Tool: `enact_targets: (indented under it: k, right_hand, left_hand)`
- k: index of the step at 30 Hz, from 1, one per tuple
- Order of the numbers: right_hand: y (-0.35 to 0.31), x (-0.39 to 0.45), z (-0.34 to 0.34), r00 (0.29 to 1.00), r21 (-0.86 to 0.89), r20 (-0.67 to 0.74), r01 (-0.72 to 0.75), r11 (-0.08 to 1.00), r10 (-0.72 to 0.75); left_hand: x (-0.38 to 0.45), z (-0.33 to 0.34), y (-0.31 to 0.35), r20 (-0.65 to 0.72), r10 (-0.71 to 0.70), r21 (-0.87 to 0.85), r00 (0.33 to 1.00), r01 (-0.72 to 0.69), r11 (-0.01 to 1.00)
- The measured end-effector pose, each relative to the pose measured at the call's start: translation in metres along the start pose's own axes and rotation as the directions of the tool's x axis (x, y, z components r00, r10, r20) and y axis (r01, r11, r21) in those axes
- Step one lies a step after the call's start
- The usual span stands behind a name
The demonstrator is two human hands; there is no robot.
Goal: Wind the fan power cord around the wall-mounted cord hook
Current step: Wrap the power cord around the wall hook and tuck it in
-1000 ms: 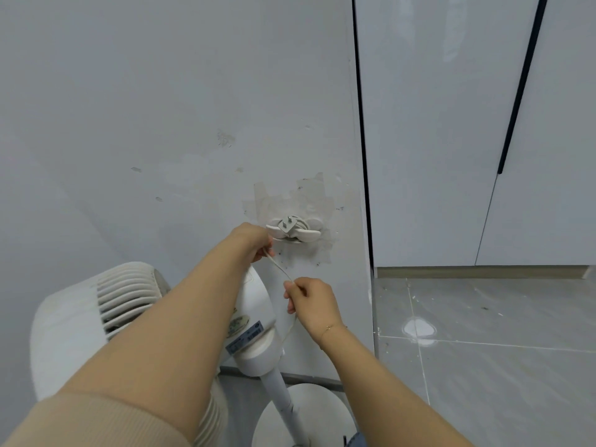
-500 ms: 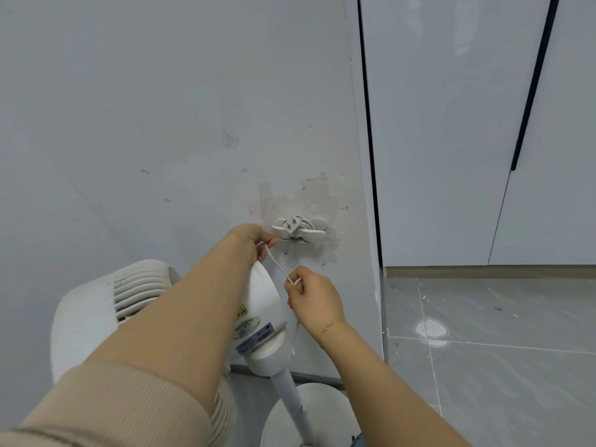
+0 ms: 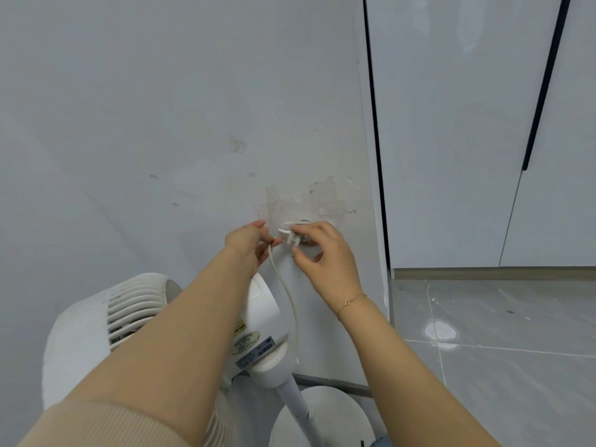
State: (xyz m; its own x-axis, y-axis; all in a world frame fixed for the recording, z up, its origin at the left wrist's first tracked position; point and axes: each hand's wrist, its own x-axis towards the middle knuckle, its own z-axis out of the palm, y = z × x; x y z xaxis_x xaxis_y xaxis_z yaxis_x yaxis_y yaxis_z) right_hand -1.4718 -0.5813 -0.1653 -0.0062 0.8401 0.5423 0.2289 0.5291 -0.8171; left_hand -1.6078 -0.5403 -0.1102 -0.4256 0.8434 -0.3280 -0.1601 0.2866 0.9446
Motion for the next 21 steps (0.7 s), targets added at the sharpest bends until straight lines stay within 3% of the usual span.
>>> enact_targets:
  k: [10, 14, 17, 21]
  right_hand:
    - [0.0, -0.016, 0.009, 0.999, 0.064, -0.041, -0.023, 0.998, 0.025]
    - [0.003, -0.018, 0.012, 1.0, 0.052, -0.017, -0.024, 0.998, 0.025]
    - [0.008, -0.022, 0.013, 0.998, 0.013, 0.042, -0.05, 0.999, 0.05]
    - [0.01, -0.024, 0.014, 0.998, -0.049, 0.06, -0.024, 0.998, 0.027]
  left_hand:
    - [0.004, 0.014, 0.001, -0.083, 0.006, -0.015, 0.997, -0.008, 1.0]
    - [0.012, 0.016, 0.001, -0.145, 0.102, 0.034, 0.984, -0.098, 0.995]
    - [0.012, 0.013, 0.002, -0.042, 0.207, 0.165, 0.977, -0.198, 0.966]
    - [0.015, 0.001, 0.006, 0.128, 0.247, 0.219, 0.96, -0.271, 0.937]
